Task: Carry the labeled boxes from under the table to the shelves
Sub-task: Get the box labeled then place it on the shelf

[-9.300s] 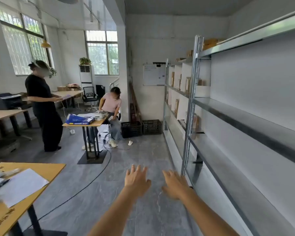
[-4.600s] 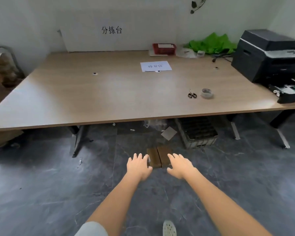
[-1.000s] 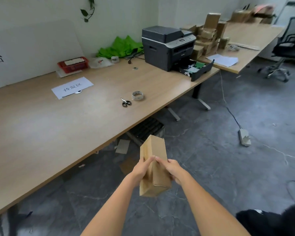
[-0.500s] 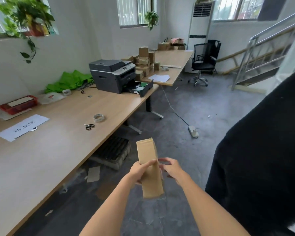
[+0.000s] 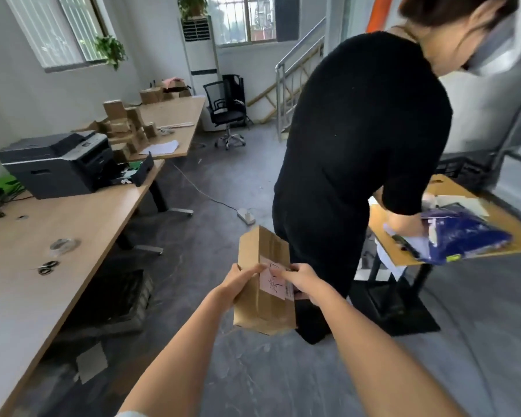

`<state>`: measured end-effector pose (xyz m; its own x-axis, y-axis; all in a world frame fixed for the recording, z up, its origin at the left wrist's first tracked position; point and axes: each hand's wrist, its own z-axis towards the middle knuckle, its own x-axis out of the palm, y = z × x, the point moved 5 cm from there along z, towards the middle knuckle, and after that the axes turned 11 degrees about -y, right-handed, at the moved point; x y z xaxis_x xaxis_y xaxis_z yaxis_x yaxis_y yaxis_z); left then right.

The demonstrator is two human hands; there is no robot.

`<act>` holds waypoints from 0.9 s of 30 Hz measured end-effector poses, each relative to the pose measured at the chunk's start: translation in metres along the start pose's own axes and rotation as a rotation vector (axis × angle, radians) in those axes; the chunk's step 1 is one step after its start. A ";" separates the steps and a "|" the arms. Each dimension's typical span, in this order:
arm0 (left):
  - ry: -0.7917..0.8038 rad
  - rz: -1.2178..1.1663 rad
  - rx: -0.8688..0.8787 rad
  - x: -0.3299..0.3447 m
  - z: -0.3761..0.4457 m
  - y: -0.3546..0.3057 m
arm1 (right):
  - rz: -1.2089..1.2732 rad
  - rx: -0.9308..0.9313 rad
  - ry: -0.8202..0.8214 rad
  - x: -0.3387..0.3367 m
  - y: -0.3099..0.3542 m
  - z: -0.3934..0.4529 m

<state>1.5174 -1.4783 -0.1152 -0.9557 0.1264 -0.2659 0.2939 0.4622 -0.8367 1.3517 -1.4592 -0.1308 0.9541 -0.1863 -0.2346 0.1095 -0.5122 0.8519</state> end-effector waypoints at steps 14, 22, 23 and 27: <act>0.179 0.168 0.062 0.269 -0.067 -0.040 | 0.215 0.006 -0.470 -0.304 -0.099 -0.035; 0.433 0.252 0.193 0.438 -0.137 -0.060 | 0.419 0.077 -0.676 -0.468 -0.183 -0.084; 0.478 0.277 0.203 0.458 -0.148 -0.063 | 0.459 0.070 -0.708 -0.488 -0.193 -0.093; 0.619 0.426 0.303 0.537 -0.190 -0.074 | 0.566 0.068 -0.745 -0.559 -0.229 -0.133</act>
<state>0.9793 -1.2777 -0.1046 -0.5708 0.7419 -0.3517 0.5414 0.0180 -0.8406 0.8307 -1.1266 -0.1326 0.4333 -0.8997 -0.0527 -0.3554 -0.2243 0.9074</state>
